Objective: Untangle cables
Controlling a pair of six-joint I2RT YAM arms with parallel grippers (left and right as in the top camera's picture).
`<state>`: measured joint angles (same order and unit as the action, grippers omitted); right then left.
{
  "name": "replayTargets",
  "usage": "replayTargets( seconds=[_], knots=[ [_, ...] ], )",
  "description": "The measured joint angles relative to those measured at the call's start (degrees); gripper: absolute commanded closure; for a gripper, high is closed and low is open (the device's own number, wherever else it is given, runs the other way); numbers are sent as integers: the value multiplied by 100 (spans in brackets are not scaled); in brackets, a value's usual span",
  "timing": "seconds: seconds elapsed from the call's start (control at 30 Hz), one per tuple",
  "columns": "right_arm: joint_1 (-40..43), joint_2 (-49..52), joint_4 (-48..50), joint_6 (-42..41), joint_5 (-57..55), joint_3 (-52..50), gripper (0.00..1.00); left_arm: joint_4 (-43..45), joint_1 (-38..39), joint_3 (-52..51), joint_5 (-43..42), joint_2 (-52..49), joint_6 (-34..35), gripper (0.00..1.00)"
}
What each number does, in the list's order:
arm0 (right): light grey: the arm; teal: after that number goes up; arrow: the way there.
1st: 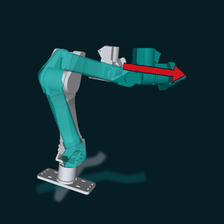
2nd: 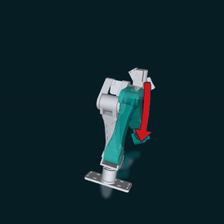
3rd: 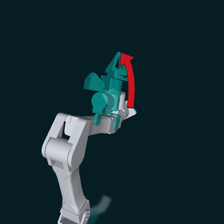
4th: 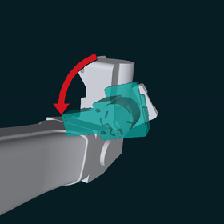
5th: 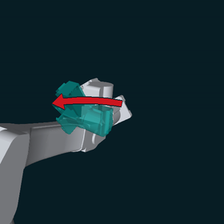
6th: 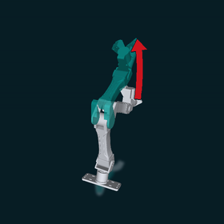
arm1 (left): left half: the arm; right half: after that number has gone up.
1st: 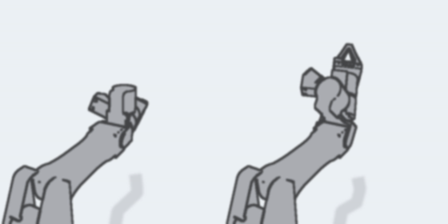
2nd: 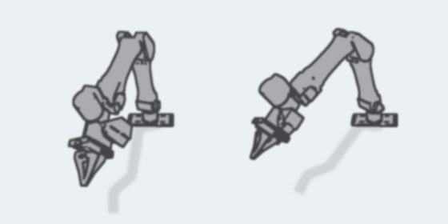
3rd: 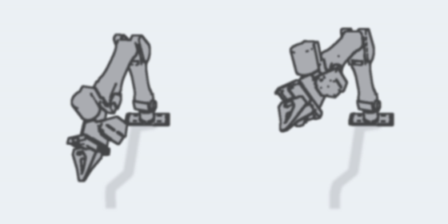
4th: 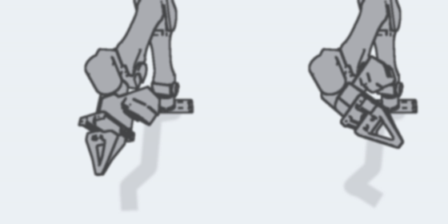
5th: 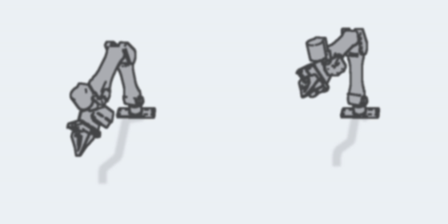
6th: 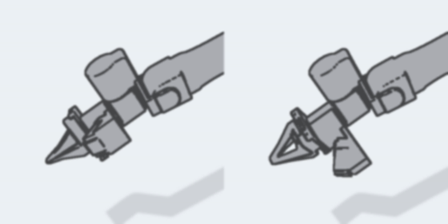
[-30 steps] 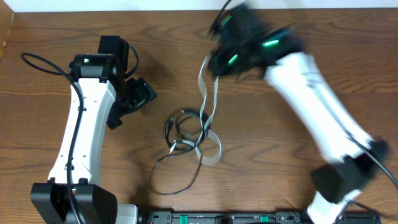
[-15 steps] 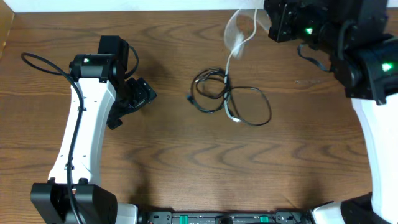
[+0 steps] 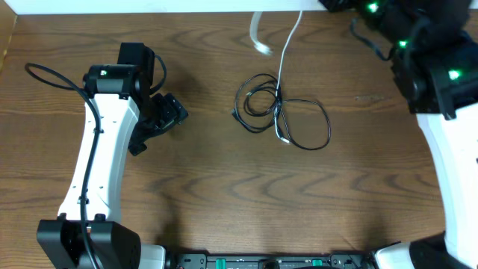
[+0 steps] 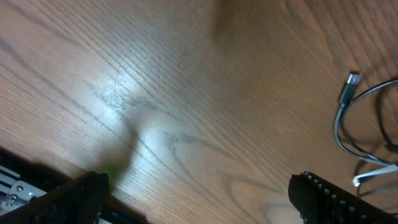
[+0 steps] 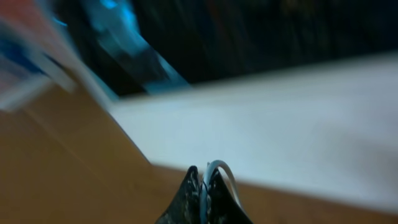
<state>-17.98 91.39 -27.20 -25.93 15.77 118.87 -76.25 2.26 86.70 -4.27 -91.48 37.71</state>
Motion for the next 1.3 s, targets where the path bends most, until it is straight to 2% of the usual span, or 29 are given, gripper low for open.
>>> replayTargets(
  seconds=[0.23, 0.43, 0.57, 0.8, 0.9, 1.13, 1.3],
  knots=[
    [232, -970, 1331, -81, -240, -7, 99, 0, 0, 0, -2, 0, 0, 2],
    [234, -1558, 1172, 76, -710, 118, 99, 2, 0, 0, -2, 0, 0, 2],
    [234, -1432, 907, 142, -820, 140, 99, 15, 0, 0, -2, 0, 2, 2],
    [236, -688, 1095, -195, -452, 59, 99, 20, 0, 0, -7, 0, 2, 2],
    [236, -605, 702, -254, -116, 31, 99, 17, 0, 0, -7, 0, 4, 2],
    [225, -590, -940, -323, 210, 37, 99, 20, 0, 0, -7, 0, 4, 2],
    [70, -212, -1346, -323, 721, 37, 99, 66, 0, 0, -9, 0, 4, 2]
  ],
)
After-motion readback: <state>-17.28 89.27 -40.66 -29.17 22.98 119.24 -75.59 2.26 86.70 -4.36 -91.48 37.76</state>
